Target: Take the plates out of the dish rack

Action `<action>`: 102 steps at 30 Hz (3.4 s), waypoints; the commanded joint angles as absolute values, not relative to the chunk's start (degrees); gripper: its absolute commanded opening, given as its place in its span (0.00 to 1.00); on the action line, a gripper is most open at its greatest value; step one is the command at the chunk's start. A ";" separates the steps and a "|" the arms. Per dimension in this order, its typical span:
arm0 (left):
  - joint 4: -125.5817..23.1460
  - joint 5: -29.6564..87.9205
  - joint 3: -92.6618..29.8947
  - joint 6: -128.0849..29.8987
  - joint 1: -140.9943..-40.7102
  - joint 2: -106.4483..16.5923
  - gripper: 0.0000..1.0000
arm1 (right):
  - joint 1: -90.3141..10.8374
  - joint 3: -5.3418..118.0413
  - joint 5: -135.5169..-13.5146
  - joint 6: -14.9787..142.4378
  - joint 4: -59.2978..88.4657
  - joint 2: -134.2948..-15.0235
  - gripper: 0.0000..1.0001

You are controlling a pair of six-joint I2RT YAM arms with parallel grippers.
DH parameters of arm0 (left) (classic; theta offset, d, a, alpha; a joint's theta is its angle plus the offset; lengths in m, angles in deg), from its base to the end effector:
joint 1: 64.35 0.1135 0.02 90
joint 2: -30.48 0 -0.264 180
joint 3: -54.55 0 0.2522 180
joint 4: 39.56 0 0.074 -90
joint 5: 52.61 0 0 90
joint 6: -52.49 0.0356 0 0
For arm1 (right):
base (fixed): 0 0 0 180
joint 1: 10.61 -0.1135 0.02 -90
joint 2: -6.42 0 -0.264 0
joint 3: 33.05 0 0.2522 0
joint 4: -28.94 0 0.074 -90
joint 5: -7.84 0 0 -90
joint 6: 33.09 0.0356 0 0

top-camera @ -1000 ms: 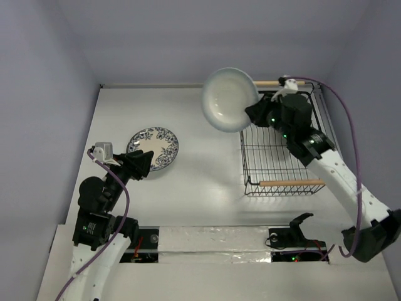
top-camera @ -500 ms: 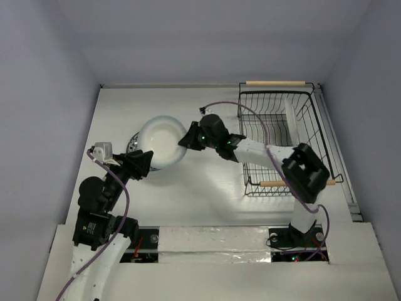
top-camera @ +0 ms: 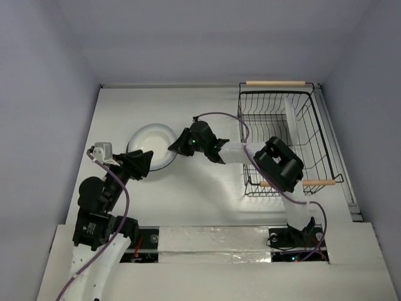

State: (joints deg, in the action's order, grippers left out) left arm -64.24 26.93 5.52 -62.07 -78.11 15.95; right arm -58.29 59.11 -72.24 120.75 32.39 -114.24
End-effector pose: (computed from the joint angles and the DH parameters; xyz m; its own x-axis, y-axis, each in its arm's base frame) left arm 0.0759 -0.0252 0.3412 -0.0188 -0.4162 -0.9091 0.4396 0.8132 -0.3814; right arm 0.3153 0.3554 0.1741 -0.8737 0.3537 -0.3339 -0.1116 0.5225 0.8453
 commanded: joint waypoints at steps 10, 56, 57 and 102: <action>-61.23 26.49 5.63 -62.39 -77.71 16.50 0.45 | -60.62 66.67 -74.24 116.25 30.58 -111.18 0.51; -61.23 26.85 5.63 -62.39 -79.29 19.23 0.44 | -28.45 66.41 -142.71 67.02 -21.73 -93.07 0.22; -61.23 26.93 5.63 -62.47 -79.29 19.32 0.44 | -28.45 67.02 -142.89 66.76 -21.91 -92.90 0.13; -61.93 27.90 5.10 -62.30 -78.24 17.12 0.44 | -53.15 61.92 -71.27 108.41 34.33 -88.48 0.00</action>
State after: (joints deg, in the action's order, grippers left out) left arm -64.30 27.52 5.52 -62.24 -78.61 17.75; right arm -51.39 55.76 -78.30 100.18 14.58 -88.69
